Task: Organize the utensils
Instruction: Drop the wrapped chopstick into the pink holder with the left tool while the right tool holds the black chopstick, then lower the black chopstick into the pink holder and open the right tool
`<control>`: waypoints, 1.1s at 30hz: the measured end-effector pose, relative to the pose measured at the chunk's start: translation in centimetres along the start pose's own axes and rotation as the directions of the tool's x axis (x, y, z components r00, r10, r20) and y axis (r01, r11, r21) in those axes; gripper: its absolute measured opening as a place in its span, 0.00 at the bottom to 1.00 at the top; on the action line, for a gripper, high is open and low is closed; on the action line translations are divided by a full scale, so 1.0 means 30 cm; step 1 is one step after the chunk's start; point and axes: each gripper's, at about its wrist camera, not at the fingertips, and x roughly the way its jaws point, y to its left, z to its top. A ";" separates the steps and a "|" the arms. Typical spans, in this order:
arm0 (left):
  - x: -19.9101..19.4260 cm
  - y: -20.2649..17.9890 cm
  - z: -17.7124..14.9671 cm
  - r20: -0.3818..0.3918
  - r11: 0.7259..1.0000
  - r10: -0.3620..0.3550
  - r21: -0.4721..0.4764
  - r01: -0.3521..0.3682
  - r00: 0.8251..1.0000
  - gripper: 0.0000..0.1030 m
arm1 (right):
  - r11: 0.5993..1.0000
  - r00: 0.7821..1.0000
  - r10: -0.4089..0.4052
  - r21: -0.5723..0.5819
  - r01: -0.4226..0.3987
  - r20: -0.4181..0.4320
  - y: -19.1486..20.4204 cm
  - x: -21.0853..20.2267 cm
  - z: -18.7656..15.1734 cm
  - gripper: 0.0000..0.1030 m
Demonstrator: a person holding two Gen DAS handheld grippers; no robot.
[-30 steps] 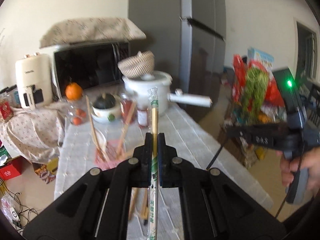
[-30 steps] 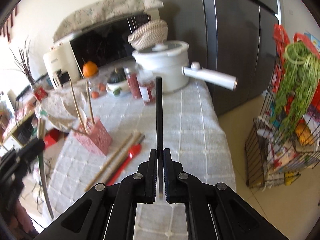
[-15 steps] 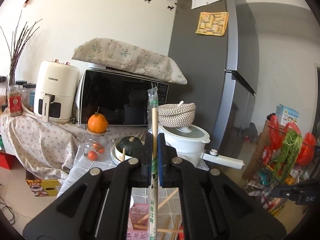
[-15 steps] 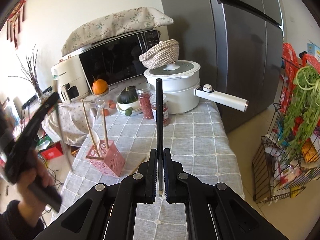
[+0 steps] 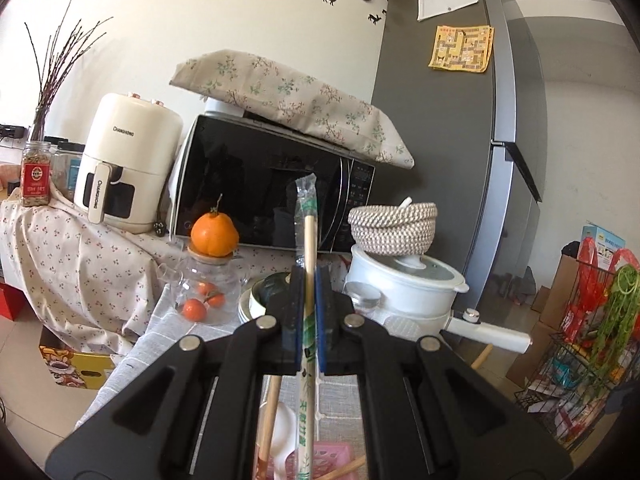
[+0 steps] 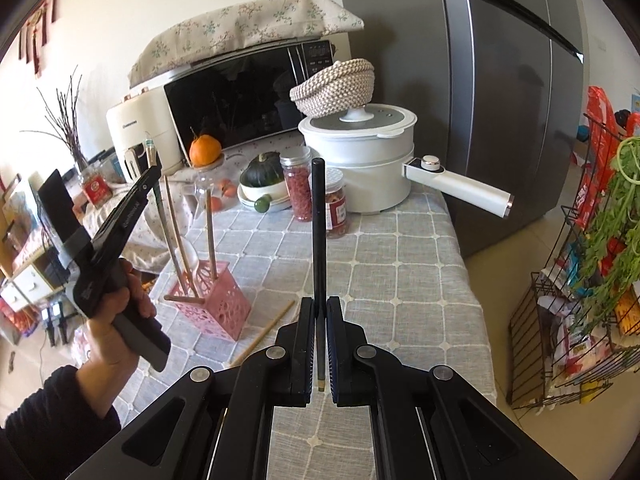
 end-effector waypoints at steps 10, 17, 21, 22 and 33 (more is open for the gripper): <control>-0.014 -0.010 -0.045 -0.182 0.998 -0.021 0.047 0.030 0.983 0.17 | 1.000 1.000 0.022 0.008 -0.022 0.016 0.039 -0.014 0.020 0.06; -0.112 -0.001 -0.037 -0.334 0.996 0.014 0.089 0.017 0.943 0.28 | 0.998 0.996 0.059 -0.016 -0.058 0.060 0.122 -0.088 0.058 0.06; -0.169 0.027 -0.059 -0.460 0.991 0.071 0.130 -0.012 0.885 0.31 | 0.995 0.994 0.088 -0.045 -0.085 0.066 0.181 -0.120 0.076 0.05; -0.183 0.035 -0.067 -0.491 0.989 0.095 0.148 -0.024 0.866 0.31 | 0.994 0.993 0.096 -0.049 -0.092 0.067 0.197 -0.129 0.080 0.05; -0.336 0.122 -0.136 -0.746 0.986 0.166 0.148 -0.082 0.645 0.51 | 0.985 0.982 0.169 -0.057 -0.165 0.080 0.339 -0.175 0.153 0.05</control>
